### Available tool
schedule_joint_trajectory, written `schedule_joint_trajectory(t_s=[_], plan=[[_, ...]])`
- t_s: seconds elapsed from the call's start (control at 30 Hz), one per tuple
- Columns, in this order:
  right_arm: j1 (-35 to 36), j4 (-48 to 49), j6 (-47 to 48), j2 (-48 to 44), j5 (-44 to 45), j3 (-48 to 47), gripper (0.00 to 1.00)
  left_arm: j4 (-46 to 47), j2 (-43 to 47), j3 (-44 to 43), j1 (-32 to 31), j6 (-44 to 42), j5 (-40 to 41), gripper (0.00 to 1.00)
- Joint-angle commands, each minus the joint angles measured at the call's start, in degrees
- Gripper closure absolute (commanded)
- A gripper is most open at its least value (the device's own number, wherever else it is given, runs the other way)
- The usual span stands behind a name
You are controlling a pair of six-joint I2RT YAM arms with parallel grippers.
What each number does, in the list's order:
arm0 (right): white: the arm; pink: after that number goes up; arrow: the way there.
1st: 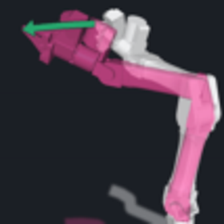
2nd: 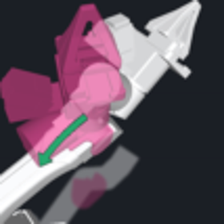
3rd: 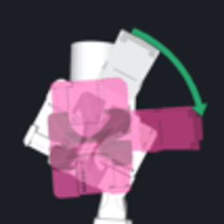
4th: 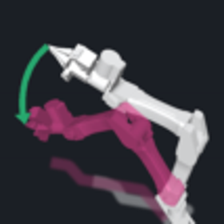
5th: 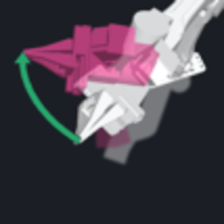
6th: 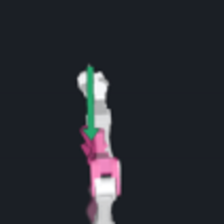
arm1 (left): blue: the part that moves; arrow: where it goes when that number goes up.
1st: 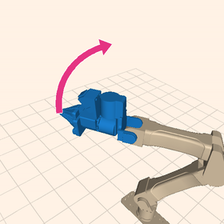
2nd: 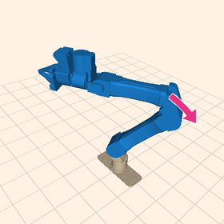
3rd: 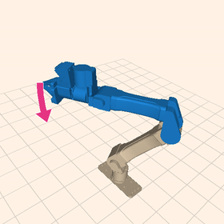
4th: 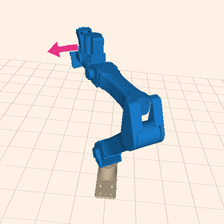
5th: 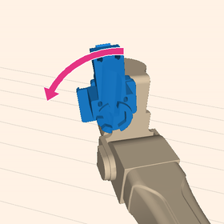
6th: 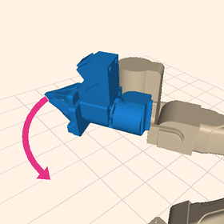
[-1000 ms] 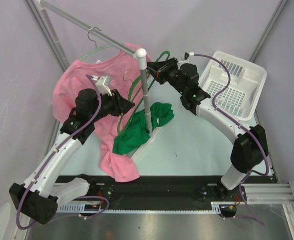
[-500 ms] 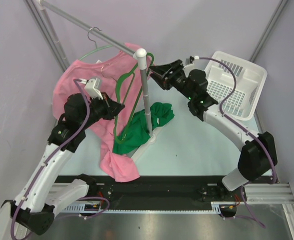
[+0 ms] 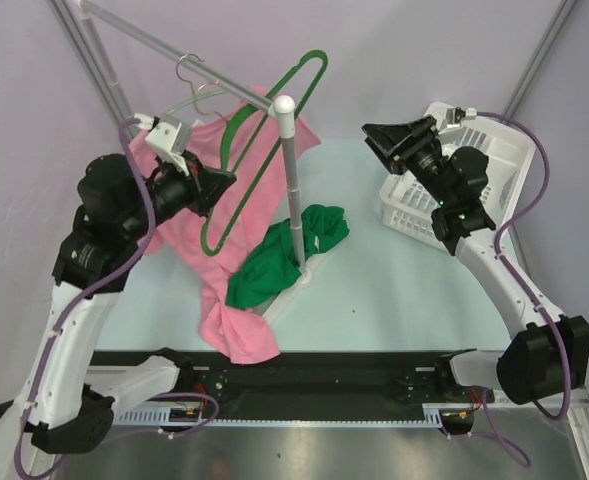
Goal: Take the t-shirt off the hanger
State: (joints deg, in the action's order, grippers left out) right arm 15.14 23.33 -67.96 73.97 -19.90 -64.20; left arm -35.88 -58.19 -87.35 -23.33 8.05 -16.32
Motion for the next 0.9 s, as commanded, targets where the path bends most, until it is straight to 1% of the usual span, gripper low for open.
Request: schedule_joint_trajectory(t_s=[0.0,0.03,0.13,0.37,0.43,0.47,0.5,0.53,0.57,0.6,0.67,0.7,0.77,0.8,0.87], plan=[[-0.4,0.0,8.4,-0.7,-5.4,1.5,0.38,-2.6,-6.2,-6.2,-0.1,-7.0,-7.3,1.0],[-0.4,-0.6,10.7,-0.5,-7.2,1.9,0.37,-2.5,-7.1,-7.1,-0.3,-7.3,-7.5,1.0],[-0.5,-2.8,14.2,-0.8,-9.1,4.2,0.36,-2.4,-9.2,-8.0,-0.9,-7.8,-7.5,1.0],[-0.3,-7.0,20.9,-2.1,-9.5,7.1,0.34,-2.0,-10.0,-6.0,-1.5,-7.9,-7.7,1.0],[0.5,-7.7,22.4,-2.1,-8.7,7.3,0.3,-1.1,-9.0,-3.7,-1.5,-7.9,-8.2,1.0],[0.9,-8.1,24.6,-1.8,-8.4,7.2,0.28,-0.9,-8.6,-3.1,-1.5,-7.9,-8.3,1.0],[1.4,-8.6,25.7,-0.9,-8.3,6.8,0.25,-0.8,-8.3,-2.6,-1.5,-7.8,-8.4,1.0],[2.2,-10.4,26.9,-0.3,-8.4,5.6,0.24,-0.9,-8.0,-2.0,-1.5,-7.6,-8.5,0.96],[2.6,-11.2,28.1,0.4,-8.3,5.1,0.23,-0.9,-7.9,-1.8,-1.5,-7.4,-8.4,0.91],[3.0,-11.6,30.2,1.4,-8.3,4.8,0.2,-1.0,-7.7,-1.6,-1.5,-7.3,-7.9,0.77],[4.7,-11.8,32.4,2.3,-8.0,4.8,0.16,-1.6,-7.3,-1.6,-1.5,-5.9,-6.1,0.66],[5.4,-12.1,34.5,2.7,-6.7,4.9,0.09,-1.7,-7.1,-1.6,-1.5,-5.3,-5.3,0.55],[7.4,-13.3,36.5,4.2,-5.3,5.1,0.07,-2.2,-5.8,-1.4,-1.5,-2.9,-3.1,0.45],[7.9,-13.7,37.7,4.9,-4.3,5.3,0.01,-2.5,-5.2,-1.3,-1.5,-1.8,-1.4,0.37],[9.4,-13.7,38.3,7.1,-3.5,6.1,0.0,-3.4,-3.2,-0.8,-1.5,1.0,0.1,0.32]])
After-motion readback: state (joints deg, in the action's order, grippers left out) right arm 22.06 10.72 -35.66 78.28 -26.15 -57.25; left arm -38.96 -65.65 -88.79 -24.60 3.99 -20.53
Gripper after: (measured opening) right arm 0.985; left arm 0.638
